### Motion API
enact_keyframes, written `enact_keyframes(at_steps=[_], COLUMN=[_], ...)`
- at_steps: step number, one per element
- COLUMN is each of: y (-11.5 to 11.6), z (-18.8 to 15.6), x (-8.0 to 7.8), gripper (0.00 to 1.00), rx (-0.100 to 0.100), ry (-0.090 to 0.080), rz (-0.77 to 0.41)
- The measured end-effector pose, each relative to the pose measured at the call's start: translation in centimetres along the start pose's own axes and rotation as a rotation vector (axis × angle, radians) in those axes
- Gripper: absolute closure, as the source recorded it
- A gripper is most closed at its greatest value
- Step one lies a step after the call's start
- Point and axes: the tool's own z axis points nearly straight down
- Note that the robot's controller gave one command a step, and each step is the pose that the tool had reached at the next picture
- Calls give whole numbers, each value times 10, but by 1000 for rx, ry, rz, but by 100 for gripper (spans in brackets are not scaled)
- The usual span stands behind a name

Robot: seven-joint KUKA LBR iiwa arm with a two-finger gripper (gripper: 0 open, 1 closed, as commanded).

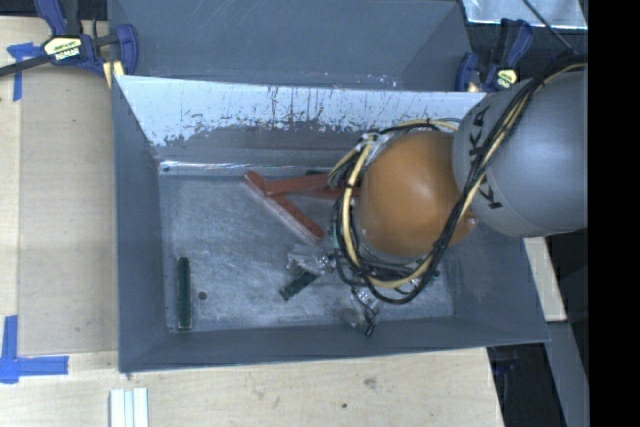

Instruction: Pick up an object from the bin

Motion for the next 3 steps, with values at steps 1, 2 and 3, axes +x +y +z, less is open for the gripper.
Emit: enact_keyframes(at_steps=[1,2,3], y=[-23,-23,-23], z=[0,-1,-16], x=[-73,-72,-73], gripper=[0,100,100], rx=[1,-2,1], ry=[-4,-2,-3], rz=[-213,-210,-206])
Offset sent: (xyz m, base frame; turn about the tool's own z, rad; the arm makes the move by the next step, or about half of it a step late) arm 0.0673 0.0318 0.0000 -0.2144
